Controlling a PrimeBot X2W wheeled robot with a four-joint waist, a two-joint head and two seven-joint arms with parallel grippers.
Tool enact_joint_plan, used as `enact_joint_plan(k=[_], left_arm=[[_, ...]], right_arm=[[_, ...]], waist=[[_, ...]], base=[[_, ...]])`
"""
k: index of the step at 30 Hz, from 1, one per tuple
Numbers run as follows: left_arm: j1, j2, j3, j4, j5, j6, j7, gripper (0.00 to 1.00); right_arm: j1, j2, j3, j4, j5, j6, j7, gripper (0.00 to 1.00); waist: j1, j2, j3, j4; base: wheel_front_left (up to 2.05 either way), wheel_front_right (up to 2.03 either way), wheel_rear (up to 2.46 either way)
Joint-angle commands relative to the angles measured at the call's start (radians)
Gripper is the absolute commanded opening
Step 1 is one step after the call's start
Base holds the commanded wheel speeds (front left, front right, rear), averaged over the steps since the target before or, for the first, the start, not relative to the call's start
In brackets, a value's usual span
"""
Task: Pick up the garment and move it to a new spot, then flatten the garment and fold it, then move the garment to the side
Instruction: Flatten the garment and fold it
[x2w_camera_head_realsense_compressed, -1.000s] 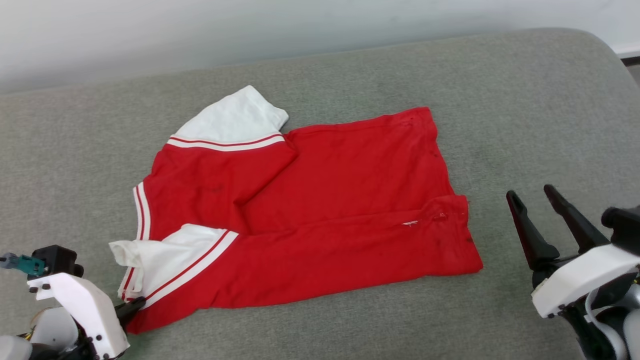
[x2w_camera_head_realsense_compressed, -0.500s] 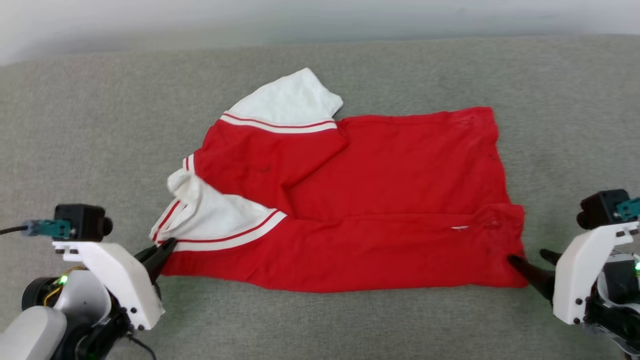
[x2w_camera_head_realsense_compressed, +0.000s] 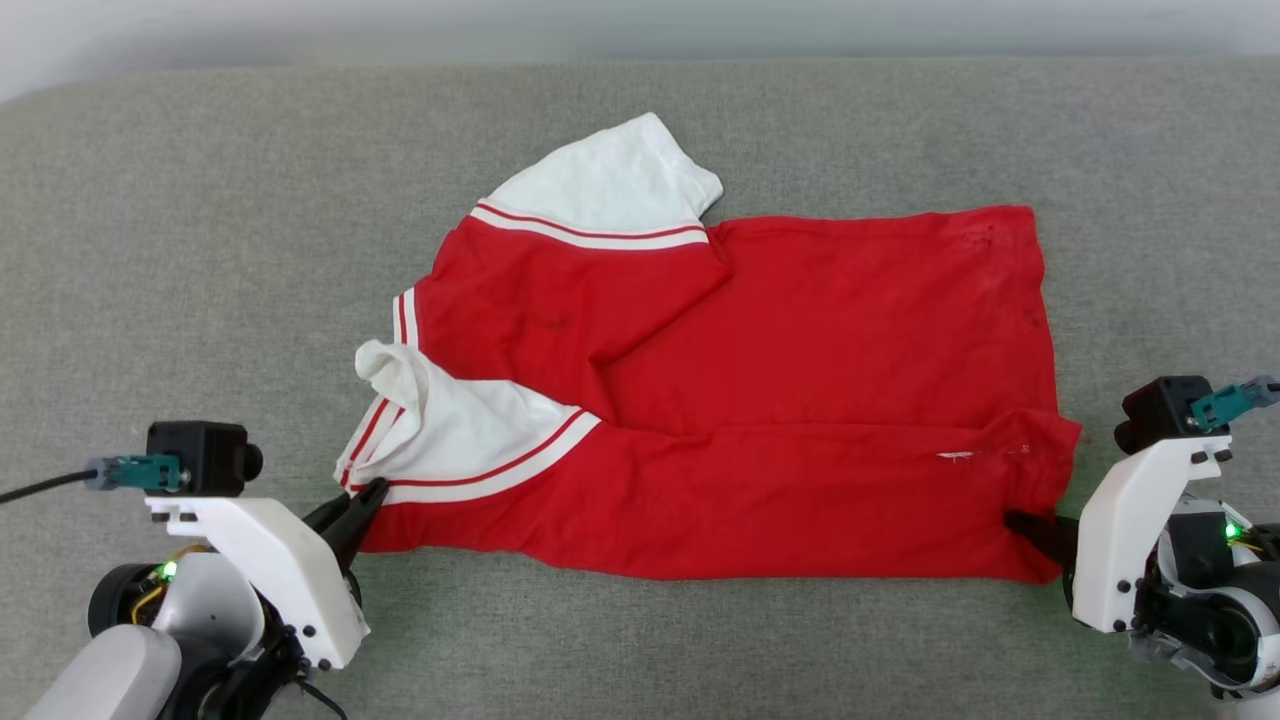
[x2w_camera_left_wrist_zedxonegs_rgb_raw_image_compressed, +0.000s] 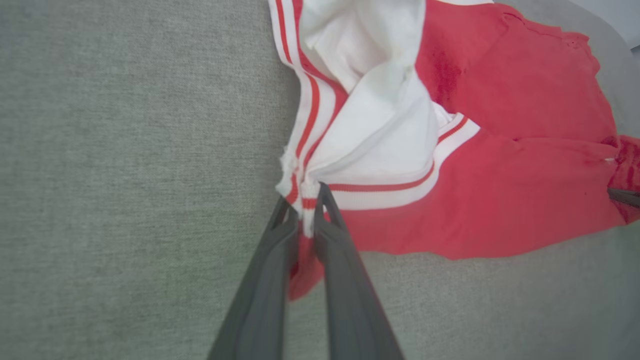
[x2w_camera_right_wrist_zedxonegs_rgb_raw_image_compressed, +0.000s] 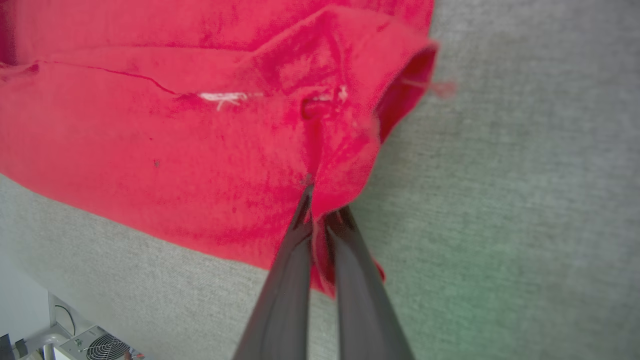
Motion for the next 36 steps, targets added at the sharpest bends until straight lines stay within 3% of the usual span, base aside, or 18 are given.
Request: enact_joint_plan(k=[1,10,19,23,24,25,26,30,36], left_arm=[[0.012,-0.011,0.0,0.006,-0.004,0.001,-0.014,0.0],[0.099,-0.005,0.015,0.002,-0.006,0.028,-0.053,0.0],[0.251,0.035,0.024,-0.056,-0.039,0.084,-0.027,0.0],[0.279,0.011,0.009,-0.031,-0.057,0.082,-0.024,0.0],[0.277,-0.005,0.005,-0.017,-0.068,0.079,-0.027,0.0],[0.273,-0.016,-0.003,-0.001,-0.07,0.072,-0.027,0.35],[0.263,-0.026,-0.004,0.012,-0.069,0.069,-0.036,1.0],[0.227,-0.061,0.003,0.059,-0.053,0.053,-0.088,1.0],[0.174,-0.08,0.052,0.067,0.006,0.083,-0.205,1.0]], right_arm=[[0.01,0.003,0.021,0.015,0.013,0.0,-0.008,0.0],[0.036,-0.052,0.078,-0.028,0.033,0.0,-0.068,0.0],[0.153,-0.065,0.067,-0.084,0.033,0.0,-0.036,0.0],[0.203,-0.046,0.052,-0.067,0.016,0.0,-0.04,0.0],[0.206,-0.04,0.052,-0.059,0.014,0.0,-0.056,0.06],[0.213,-0.035,0.051,-0.051,0.015,0.0,-0.069,0.85],[0.216,-0.035,0.052,-0.047,0.009,0.0,-0.093,1.0],[0.209,-0.031,0.062,-0.044,-0.024,0.0,-0.236,1.0],[0.185,-0.038,0.057,-0.063,-0.125,0.0,-0.49,1.0]], waist=[[-0.0001,0.0,-0.015,-0.006],[-0.0001,0.0,-0.147,-0.022],[-0.0001,0.0,-0.24,-0.026],[-0.0001,0.0,-0.238,-0.026],[-0.0001,0.0,-0.235,-0.026],[-0.0001,0.0,-0.233,-0.027],[-0.0001,0.0,-0.23,-0.029],[-0.0001,0.0,-0.226,-0.041],[-0.0001,0.0,-0.238,-0.068]], base=[[0.0,0.0,0.0],[0.0,0.0,0.0],[0.0,0.0,0.0],[0.0,0.0,0.0],[0.0,0.0,0.0],[0.0,0.0,0.0],[0.0,0.0,0.0],[0.0,0.0,0.0],[0.0,0.0,0.0]])
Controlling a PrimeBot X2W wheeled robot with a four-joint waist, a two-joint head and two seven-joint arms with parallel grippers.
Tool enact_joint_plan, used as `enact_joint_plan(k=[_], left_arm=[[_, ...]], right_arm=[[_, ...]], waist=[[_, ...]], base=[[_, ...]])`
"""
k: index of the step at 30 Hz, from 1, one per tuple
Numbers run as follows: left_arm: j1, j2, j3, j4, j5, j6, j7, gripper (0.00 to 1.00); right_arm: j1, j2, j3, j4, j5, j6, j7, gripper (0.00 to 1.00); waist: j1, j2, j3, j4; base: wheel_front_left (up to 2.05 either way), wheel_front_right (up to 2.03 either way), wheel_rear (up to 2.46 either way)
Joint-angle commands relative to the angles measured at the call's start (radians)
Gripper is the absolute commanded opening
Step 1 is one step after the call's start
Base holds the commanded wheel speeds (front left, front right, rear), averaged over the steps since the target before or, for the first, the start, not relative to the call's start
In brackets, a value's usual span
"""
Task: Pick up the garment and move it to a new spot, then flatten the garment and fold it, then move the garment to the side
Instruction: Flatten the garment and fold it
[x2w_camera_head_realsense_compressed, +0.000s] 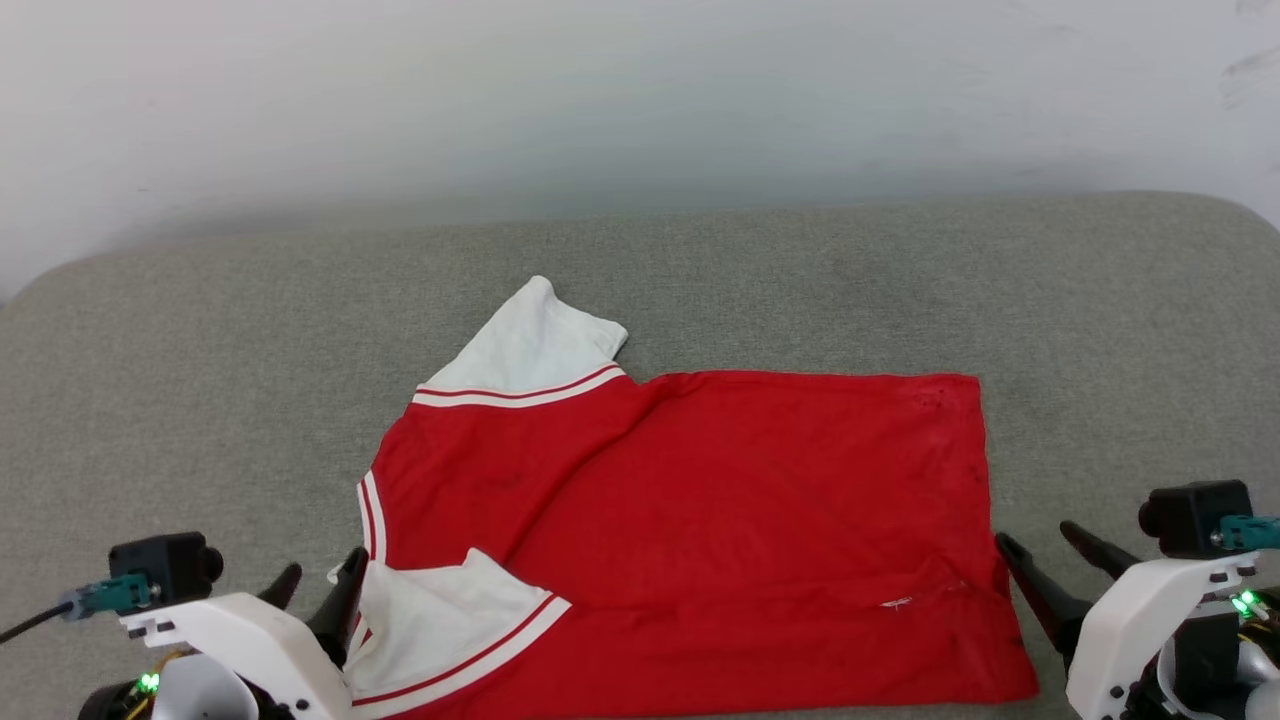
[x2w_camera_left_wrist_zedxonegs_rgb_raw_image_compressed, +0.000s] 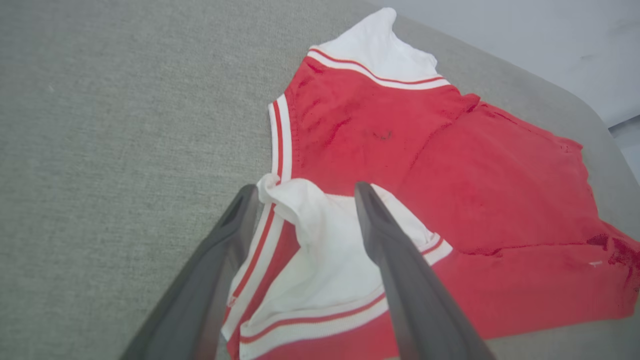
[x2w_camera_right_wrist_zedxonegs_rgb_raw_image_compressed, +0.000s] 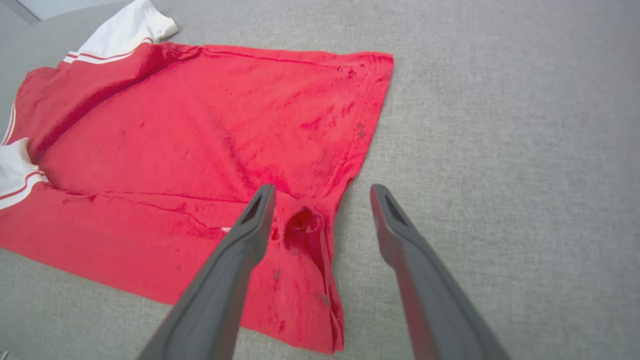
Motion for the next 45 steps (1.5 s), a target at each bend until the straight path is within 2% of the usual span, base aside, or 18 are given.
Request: enact_joint_plan(k=[1,5,10,16,22,24,28,35,42,45], left_arm=[[-0.031,-0.005,0.019,-0.006,0.025,0.016,-0.039,1.0],[-0.088,-0.011,0.037,-0.017,0.077,0.034,-0.104,1.0],[-0.172,-0.012,0.048,-0.018,0.126,0.038,-0.152,1.0],[-0.347,-0.007,0.067,0.008,0.147,0.013,-0.159,1.0],[-0.549,0.015,0.056,0.095,0.136,-0.047,-0.088,1.0],[-0.613,0.009,0.053,0.129,0.103,-0.078,-0.046,1.0],[-0.726,0.037,0.04,0.207,0.052,-0.127,0.09,1.0],[-0.862,0.134,-0.031,0.313,0.011,-0.174,0.398,1.0],[-0.906,0.228,-0.088,0.367,-0.017,-0.146,0.676,1.0],[-0.882,0.236,-0.113,0.389,-0.031,-0.119,0.762,0.99]], right_arm=[[-0.016,0.016,-0.01,-0.004,-0.025,0.0,-0.065,1.0],[-0.035,0.04,-0.039,-0.024,-0.079,0.0,-0.175,1.0],[-0.077,0.067,-0.06,-0.064,-0.112,0.0,-0.255,1.0],[-0.161,0.108,-0.076,-0.137,-0.133,0.0,-0.306,1.0],[-0.248,0.145,-0.064,-0.177,-0.144,0.0,-0.343,1.0],[-0.268,0.155,-0.063,-0.179,-0.148,0.0,-0.353,1.0],[-0.308,0.167,-0.05,-0.173,-0.149,0.0,-0.367,1.0],[-0.335,0.19,-0.03,-0.133,-0.133,0.0,-0.398,1.0],[-0.334,0.209,-0.01,-0.086,-0.107,0.0,-0.425,1.0],[-0.333,0.21,-0.002,-0.065,-0.093,0.0,-0.432,1.0]], waist=[[0.0,-0.0001,-0.006,-0.015],[0.0,-0.0001,0.002,-0.034],[0.0,-0.0001,0.044,-0.057],[0.0,-0.0001,0.18,-0.098],[0.0,-0.0001,0.299,-0.153],[0.0,-0.0001,0.326,-0.169],[0.0,-0.0001,0.37,-0.211],[0.0,-0.0001,0.423,-0.287],[0.0,-0.0001,0.463,-0.35],[0.0,-0.0001,0.469,-0.362]], base=[[0.0,0.0,0.0],[0.0,0.0,0.0],[0.0,0.0,0.0],[0.0,0.0,0.0],[0.0,0.0,0.0],[0.0,0.0,0.0],[0.0,0.0,0.0],[0.0,0.0,0.0],[0.0,0.0,0.0],[0.0,0.0,0.0]])
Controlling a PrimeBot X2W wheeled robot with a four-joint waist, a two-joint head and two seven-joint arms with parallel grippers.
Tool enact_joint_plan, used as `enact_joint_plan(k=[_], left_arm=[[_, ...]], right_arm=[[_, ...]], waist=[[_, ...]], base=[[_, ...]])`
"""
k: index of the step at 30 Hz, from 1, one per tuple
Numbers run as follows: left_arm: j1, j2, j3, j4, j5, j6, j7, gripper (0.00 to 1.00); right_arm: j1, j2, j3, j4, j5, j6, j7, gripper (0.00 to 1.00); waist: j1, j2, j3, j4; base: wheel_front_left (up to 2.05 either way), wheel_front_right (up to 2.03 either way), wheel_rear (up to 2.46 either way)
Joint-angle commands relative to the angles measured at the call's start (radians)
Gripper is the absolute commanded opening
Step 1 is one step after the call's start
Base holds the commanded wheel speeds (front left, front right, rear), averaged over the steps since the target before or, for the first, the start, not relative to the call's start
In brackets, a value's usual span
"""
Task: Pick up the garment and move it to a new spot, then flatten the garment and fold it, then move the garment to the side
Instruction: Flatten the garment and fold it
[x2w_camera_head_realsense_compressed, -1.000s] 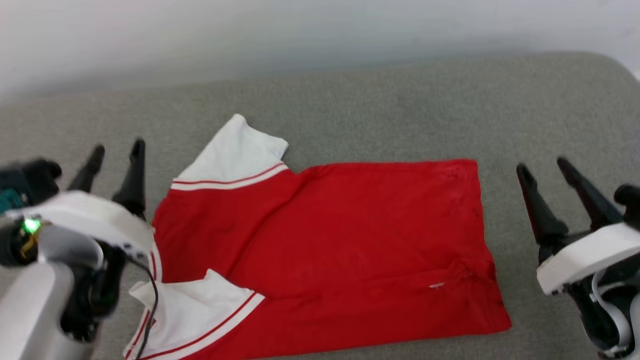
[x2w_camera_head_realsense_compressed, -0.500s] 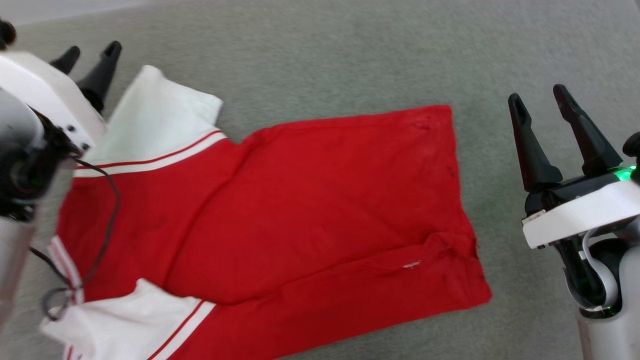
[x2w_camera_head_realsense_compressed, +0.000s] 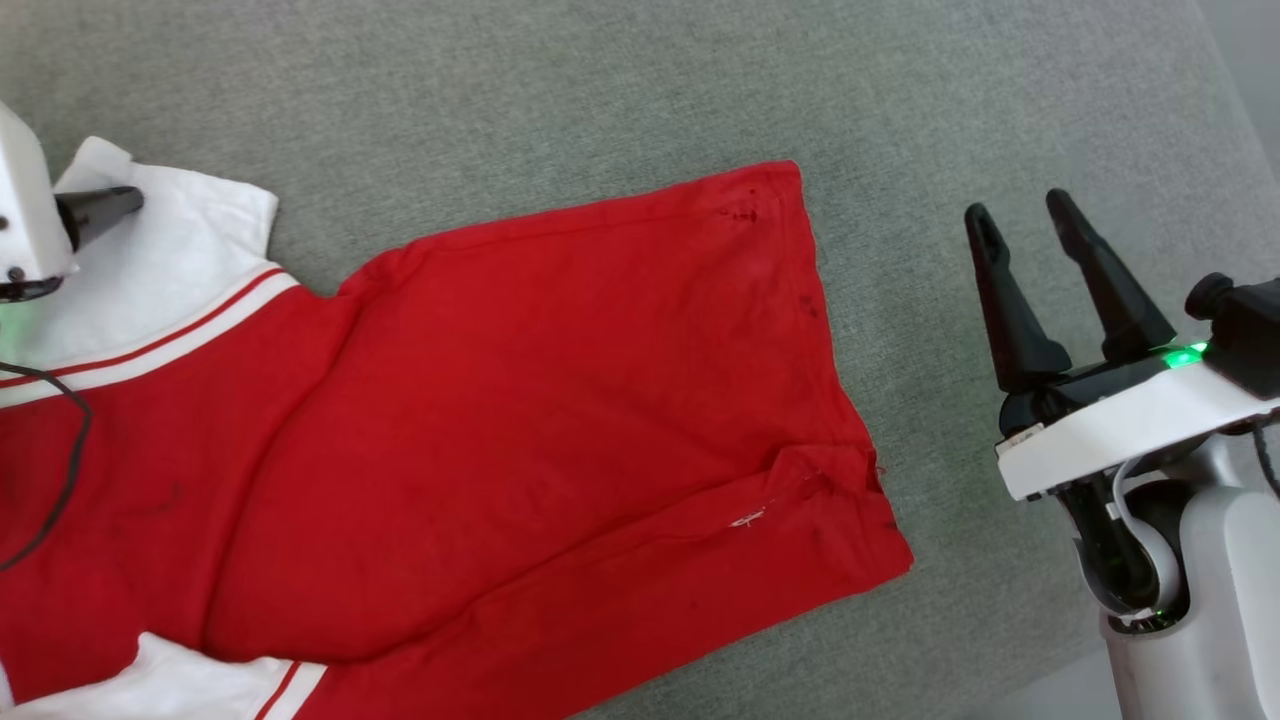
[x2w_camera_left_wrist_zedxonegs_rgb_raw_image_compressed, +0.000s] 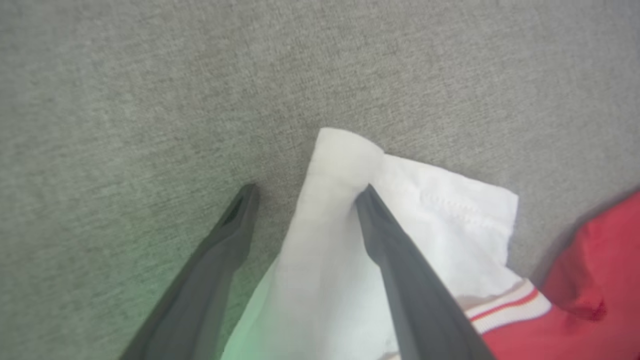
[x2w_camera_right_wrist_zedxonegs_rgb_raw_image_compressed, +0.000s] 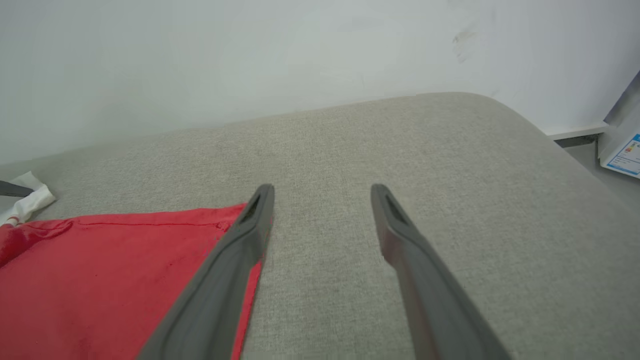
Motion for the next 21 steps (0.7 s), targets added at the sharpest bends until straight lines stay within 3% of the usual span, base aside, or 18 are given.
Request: enact_joint_plan(k=[1,2,4,12,21], left_arm=[[0.046,-0.019,-0.025,0.028,-0.018,0.018,0.04,0.74],[0.054,-0.023,-0.035,0.03,-0.019,0.025,0.056,0.39],[0.067,-0.038,-0.043,0.032,-0.027,0.036,0.064,0.0],[0.03,-0.083,-0.034,0.027,-0.01,0.024,-0.012,0.0],[-0.091,-0.165,-0.026,-0.043,0.019,-0.035,-0.132,0.0]], right_arm=[[-0.008,0.004,0.005,0.009,0.008,-0.001,-0.002,1.0],[-0.01,0.0,0.008,0.013,0.013,-0.001,-0.001,1.0],[-0.019,-0.009,0.017,0.019,0.031,-0.001,0.004,1.0],[-0.063,-0.065,0.03,0.044,0.121,-0.001,0.103,1.0],[-0.18,-0.181,0.042,0.15,0.264,-0.001,0.472,1.0]], waist=[[-0.0001,-0.0001,0.009,-0.012],[-0.0001,-0.0001,0.01,-0.014],[-0.0001,-0.0001,0.011,-0.014],[-0.0001,-0.0001,0.015,0.037],[-0.0001,-0.0001,0.029,0.17]], base=[[0.0,0.0,0.0],[0.0,0.0,0.0],[0.0,0.0,0.0],[0.0,0.0,0.0],[0.0,0.0,0.0]])
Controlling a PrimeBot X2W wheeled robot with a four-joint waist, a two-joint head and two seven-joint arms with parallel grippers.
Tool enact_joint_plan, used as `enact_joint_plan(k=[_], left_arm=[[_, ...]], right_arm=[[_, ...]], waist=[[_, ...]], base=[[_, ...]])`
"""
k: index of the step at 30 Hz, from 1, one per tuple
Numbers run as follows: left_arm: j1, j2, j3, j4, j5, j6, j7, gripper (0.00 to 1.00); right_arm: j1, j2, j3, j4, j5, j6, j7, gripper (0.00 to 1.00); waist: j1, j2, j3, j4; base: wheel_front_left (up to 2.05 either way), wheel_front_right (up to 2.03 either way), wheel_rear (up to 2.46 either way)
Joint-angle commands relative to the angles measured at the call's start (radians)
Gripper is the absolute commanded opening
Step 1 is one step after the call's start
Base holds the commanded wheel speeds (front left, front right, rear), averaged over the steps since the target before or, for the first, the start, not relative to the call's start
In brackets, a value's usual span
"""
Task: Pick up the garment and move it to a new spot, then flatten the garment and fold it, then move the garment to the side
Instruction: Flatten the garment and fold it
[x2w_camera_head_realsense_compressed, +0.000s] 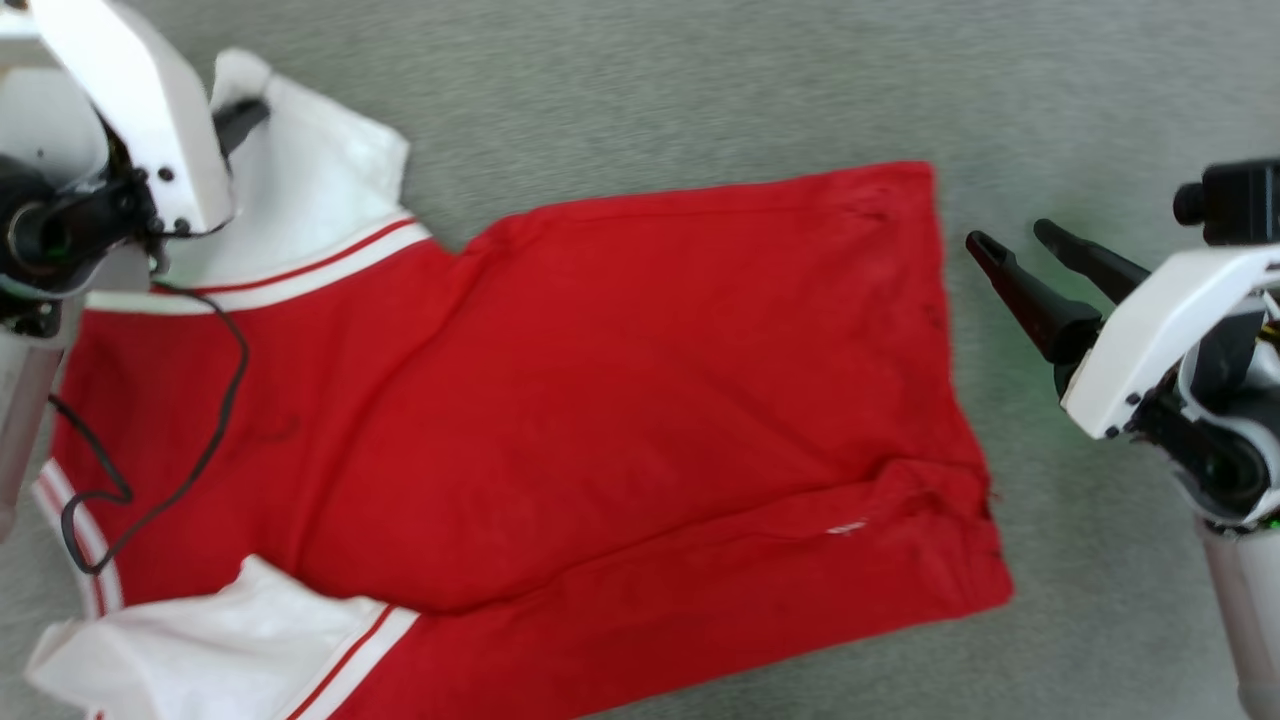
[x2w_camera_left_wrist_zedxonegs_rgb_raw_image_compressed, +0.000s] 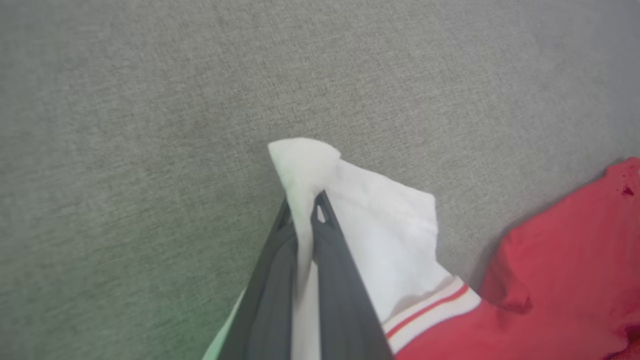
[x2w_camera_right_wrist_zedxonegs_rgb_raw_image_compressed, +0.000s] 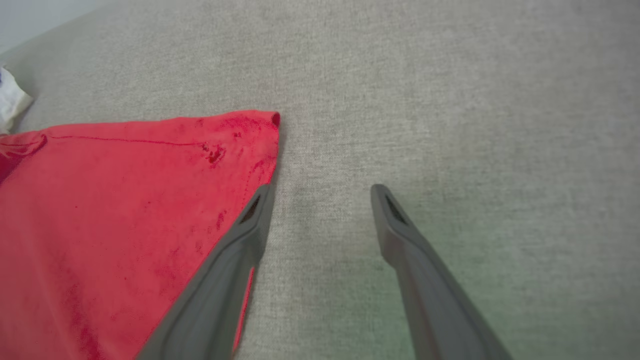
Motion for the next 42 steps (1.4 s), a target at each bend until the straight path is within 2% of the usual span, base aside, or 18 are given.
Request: enact_joint_plan(k=[1,7,12,13,14,15,19,27,36,42], left_arm=[[-0.025,-0.013,-0.002,-0.016,0.012,-0.015,-0.023,0.0],[-0.044,-0.05,-0.019,-0.072,0.033,-0.043,-0.08,0.0],[-0.034,-0.061,-0.028,-0.103,0.041,-0.056,-0.103,0.0],[-0.03,-0.063,-0.028,-0.108,0.04,-0.059,-0.109,0.0],[-0.026,-0.064,-0.03,-0.112,0.043,-0.06,-0.114,0.0],[-0.02,-0.066,-0.031,-0.114,0.044,-0.062,-0.118,0.0],[-0.004,-0.065,-0.024,-0.12,0.044,-0.064,-0.144,0.0],[0.132,-0.046,0.023,-0.132,0.026,-0.058,-0.269,0.0],[0.477,-0.005,0.11,-0.211,-0.033,0.002,-0.426,0.0],[0.726,-0.009,0.129,-0.276,-0.072,0.051,-0.491,0.0]], right_arm=[[-0.041,-0.013,0.004,0.006,0.017,0.0,0.06,1.0],[-0.126,-0.035,0.013,0.061,0.008,0.0,0.239,1.0],[-0.146,-0.018,0.027,0.154,-0.015,0.0,0.395,0.98],[-0.145,-0.016,0.033,0.167,-0.022,0.0,0.423,0.45],[-0.144,-0.009,0.033,0.175,-0.023,0.0,0.442,0.18],[-0.143,0.0,0.031,0.183,-0.027,0.0,0.462,0.0],[-0.157,-0.006,0.022,0.159,-0.047,0.0,0.459,0.0],[-0.127,-0.05,-0.017,0.065,-0.117,0.0,0.334,0.0],[0.082,-0.032,-0.071,-0.003,-0.135,0.0,0.255,0.0],[0.23,0.001,-0.111,-0.004,-0.121,0.0,0.217,0.0]], waist=[[-0.0001,0.0,0.01,0.057],[-0.0001,0.0,0.018,0.129],[-0.0001,0.0,0.016,0.166],[-0.0001,0.0,0.015,0.172],[-0.0001,0.0,0.013,0.177],[-0.0001,0.0,0.01,0.182],[-0.0001,0.0,-0.005,0.193],[-0.0001,0.0,-0.125,0.215],[-0.0001,0.0,-0.309,0.243],[-0.0001,0.0,-0.382,0.256]], base=[[0.0,0.0,0.0],[0.0,0.0,0.0],[0.0,0.0,0.0],[0.0,0.0,0.0],[0.0,0.0,0.0],[0.0,0.0,0.0],[0.0,0.0,0.0],[0.0,0.0,0.0],[0.0,0.0,0.0],[0.0,0.0,0.0]])
